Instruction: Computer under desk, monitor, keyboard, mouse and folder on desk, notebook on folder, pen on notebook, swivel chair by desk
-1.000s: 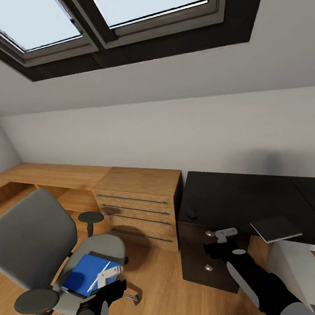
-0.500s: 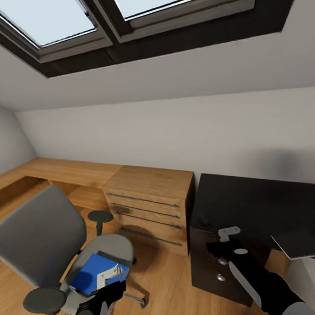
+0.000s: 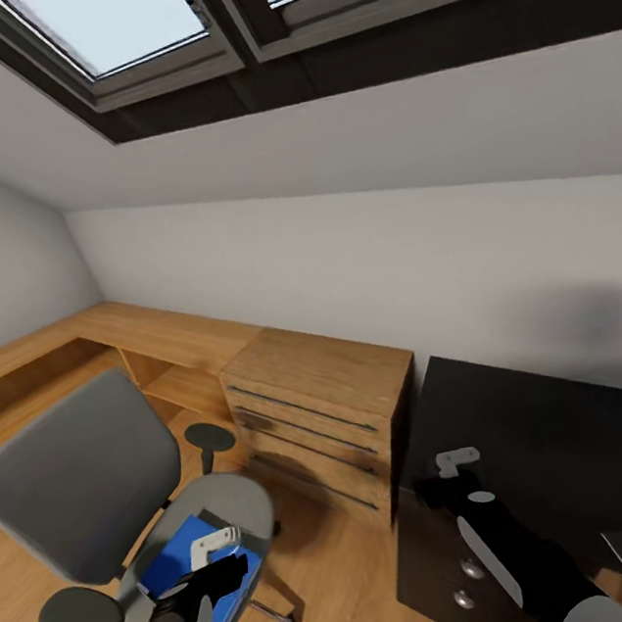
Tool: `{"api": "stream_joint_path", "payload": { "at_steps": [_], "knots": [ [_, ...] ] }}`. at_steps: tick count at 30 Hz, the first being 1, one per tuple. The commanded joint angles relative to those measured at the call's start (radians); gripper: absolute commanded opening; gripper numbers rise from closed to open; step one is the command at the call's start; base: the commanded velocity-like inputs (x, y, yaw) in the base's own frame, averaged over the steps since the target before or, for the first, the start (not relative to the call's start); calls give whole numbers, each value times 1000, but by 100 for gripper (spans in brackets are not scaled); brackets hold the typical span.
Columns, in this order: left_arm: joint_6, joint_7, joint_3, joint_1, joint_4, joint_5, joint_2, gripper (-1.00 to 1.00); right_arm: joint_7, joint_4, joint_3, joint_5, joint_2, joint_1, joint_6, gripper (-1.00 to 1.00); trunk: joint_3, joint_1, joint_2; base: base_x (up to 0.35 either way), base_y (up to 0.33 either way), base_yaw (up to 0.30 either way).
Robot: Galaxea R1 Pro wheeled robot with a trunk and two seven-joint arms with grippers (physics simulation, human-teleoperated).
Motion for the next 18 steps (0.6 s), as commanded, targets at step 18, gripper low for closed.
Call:
{"api": "stream_joint_path", "payload": {
  "at_steps": [18],
  "knots": [
    [-19, -2, 0, -1, -2, 2, -3, 100, 94, 148, 15, 64, -49, -2, -187, 100, -6, 1, -1, 242, -121, 63]
  ]
}}
